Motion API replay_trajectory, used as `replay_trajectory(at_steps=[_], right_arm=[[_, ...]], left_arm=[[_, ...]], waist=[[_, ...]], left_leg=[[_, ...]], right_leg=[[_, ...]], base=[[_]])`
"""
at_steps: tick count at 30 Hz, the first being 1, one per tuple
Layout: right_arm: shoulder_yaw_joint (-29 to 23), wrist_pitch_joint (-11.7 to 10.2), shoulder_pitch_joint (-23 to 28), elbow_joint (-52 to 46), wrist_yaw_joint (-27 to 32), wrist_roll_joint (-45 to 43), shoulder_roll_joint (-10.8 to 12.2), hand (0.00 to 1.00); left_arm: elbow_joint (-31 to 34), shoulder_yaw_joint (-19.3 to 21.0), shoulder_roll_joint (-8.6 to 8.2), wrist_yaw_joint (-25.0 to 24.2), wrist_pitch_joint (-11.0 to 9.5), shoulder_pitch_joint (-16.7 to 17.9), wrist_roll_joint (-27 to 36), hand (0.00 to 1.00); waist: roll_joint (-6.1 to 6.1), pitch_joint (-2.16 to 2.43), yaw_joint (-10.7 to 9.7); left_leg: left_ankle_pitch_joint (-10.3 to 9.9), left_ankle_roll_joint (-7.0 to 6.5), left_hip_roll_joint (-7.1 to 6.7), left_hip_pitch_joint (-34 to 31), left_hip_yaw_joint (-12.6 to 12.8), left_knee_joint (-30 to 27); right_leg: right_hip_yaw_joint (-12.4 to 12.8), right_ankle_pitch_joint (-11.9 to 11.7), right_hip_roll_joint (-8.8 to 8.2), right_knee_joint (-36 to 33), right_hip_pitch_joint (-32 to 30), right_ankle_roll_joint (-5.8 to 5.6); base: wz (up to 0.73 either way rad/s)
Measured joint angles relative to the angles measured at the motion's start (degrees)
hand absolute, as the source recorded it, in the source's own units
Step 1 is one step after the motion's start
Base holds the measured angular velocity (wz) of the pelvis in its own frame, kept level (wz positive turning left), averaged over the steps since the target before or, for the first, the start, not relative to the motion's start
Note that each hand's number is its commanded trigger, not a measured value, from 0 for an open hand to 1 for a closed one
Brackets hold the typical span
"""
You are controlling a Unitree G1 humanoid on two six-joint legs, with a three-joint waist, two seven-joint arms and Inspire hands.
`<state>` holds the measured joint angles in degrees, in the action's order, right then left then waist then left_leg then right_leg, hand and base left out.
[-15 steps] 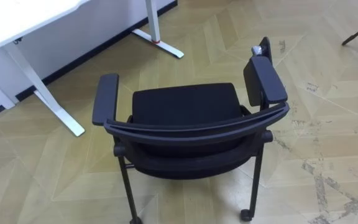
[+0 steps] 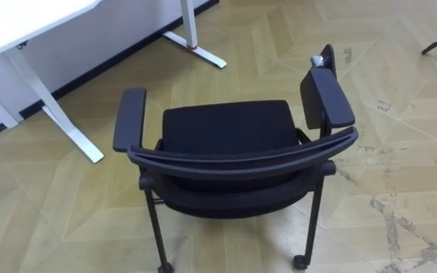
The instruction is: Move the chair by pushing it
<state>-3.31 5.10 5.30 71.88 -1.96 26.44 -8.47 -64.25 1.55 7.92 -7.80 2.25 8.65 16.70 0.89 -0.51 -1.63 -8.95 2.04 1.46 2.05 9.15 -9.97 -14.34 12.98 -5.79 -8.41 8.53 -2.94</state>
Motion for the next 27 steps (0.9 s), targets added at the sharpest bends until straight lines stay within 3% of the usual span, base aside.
replay_trajectory(at_steps=[9, 18, 21, 23, 27], right_arm=[[-1.4, 0.0, 1.2, 0.0, -0.1, 0.3, 0.0, 0.0], [-6.5, 0.1, 1.3, -0.6, -0.6, -1.0, -0.5, 0.0], [-8.8, 0.6, 0.8, -0.6, 0.0, -2.0, -1.4, 0.0], [-10.6, 0.9, 0.4, -0.5, -0.1, -2.4, -2.2, 0.0], [-11.7, 1.0, 0.3, -0.6, 0.0, -4.3, -3.6, 0.0]], left_arm=[[-0.9, 3.2, -0.63, 1.4, 0.2, 0.9, 1.7, 0.0], [-1.4, 11.5, -0.08, 5.7, 1.2, 0.3, -2.5, 0.0], [-1.3, 14.2, 1.15, 8.9, 2.4, -1.0, -6.4, 0.0], [-0.3, 15.3, 3.31, 10.3, 3.0, -1.8, -10.8, 0.0], [5.4, 16.9, 6.9, 13.8, 4.0, -4.1, -17.5, 0.0]], waist=[[-0.25, 0.22, 0.2], [-0.86, 0.08, 0.4], [-1.6, 0.05, 0.4], [-2.36, 0.18, 0.4], [-2.8, 0.25, 0.5]], left_leg=[[-0.1, -0.14, -0.15, -0.2, 0.0, -0.5], [-0.4, -0.11, -0.05, 1.0, -0.1, -0.4], [-0.8, -0.41, -0.03, 1.0, -0.4, -1.0], [-1.0, -0.48, 0.03, 0.9, -0.5, -1.7], [-1.0, -0.52, -0.06, 0.5, -0.7, -1.8]], right_leg=[[0.1, 0.0, -0.05, 0.5, 0.5, -0.01], [0.2, 0.0, -0.05, -0.3, 1.2, 0.01], [0.2, 0.0, -0.02, -0.5, 1.4, 0.0], [0.2, 0.0, -0.02, -0.7, 1.6, 0.0], [0.3, 0.0, -0.04, -0.4, 1.5, -0.01]], base=[[0.01], [-0.01], [0.01], [0.0], [0.0]])
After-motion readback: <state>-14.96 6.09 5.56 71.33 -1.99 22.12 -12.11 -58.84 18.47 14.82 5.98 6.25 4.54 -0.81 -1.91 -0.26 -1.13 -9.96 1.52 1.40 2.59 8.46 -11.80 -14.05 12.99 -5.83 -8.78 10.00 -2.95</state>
